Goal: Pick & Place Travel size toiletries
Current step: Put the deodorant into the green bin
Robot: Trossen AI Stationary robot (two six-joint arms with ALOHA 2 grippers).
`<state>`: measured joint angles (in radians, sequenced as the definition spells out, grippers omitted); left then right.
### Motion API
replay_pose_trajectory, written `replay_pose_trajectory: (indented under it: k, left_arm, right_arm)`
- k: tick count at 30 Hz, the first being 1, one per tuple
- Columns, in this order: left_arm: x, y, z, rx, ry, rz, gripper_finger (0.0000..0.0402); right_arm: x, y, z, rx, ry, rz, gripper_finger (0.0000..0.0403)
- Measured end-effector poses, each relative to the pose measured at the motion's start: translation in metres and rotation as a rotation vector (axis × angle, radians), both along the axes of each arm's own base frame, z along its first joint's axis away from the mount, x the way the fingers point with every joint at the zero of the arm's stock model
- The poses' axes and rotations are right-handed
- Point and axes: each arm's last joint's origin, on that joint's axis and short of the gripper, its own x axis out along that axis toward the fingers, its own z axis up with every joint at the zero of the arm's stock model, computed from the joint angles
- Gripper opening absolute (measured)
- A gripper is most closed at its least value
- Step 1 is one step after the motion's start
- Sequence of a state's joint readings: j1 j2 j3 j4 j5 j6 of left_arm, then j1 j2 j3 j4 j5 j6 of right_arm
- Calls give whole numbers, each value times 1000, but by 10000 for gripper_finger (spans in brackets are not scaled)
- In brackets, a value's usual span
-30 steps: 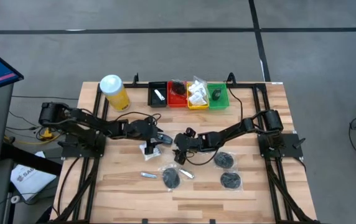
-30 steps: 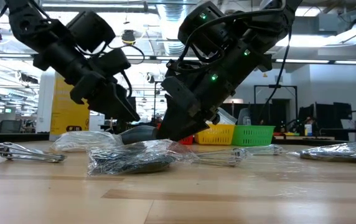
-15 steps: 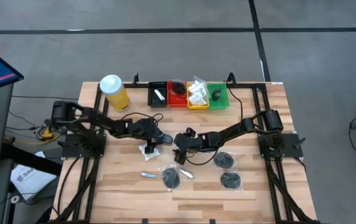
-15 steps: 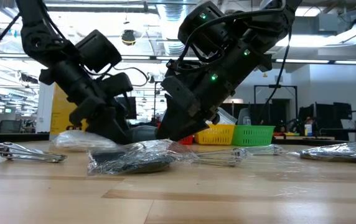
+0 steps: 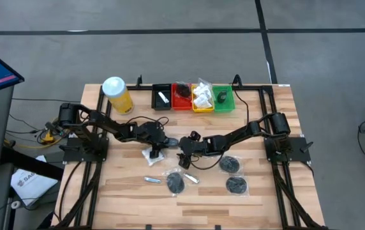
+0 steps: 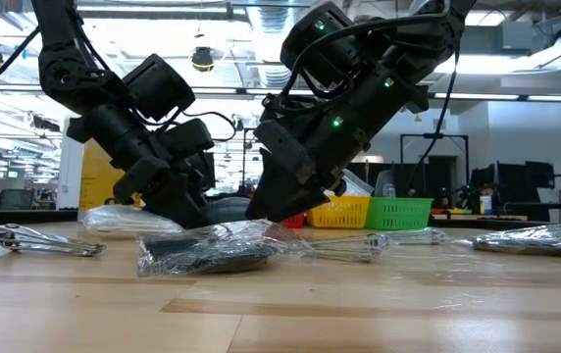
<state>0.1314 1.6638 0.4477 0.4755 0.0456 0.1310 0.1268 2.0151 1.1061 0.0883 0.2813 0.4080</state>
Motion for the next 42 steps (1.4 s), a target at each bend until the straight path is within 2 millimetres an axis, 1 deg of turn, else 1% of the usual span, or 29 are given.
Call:
replay_pose_trajectory:
  k: [12, 18, 23, 31, 34, 37, 42]
  left_arm:
    - [-1, 0, 1, -4, 0, -5, 187]
    - [-2, -2, 11, -7, -36, -18, 187]
    - [-1, -10, 15, -3, -53, -50, 187]
    - [0, -20, 15, -3, -53, -84, 187]
    - [0, -20, 15, -2, -54, -83, 187]
    - [0, -20, 16, -2, -58, -81, 187]
    - [1, -22, 16, -5, -61, -84, 187]
  right_arm:
    - [0, -2, 0, -1, 6, -4, 249]
    - [-2, -5, -2, -4, 34, -13, 249]
    - [-2, -8, -2, -20, 37, -2, 249]
    - [0, -10, -1, -17, 21, -6, 249]
    - [6, -8, 5, -4, 3, 44, 249]
    - [14, -7, 15, -31, -27, 90, 249]
    - [24, -9, 29, -68, -64, 119, 249]
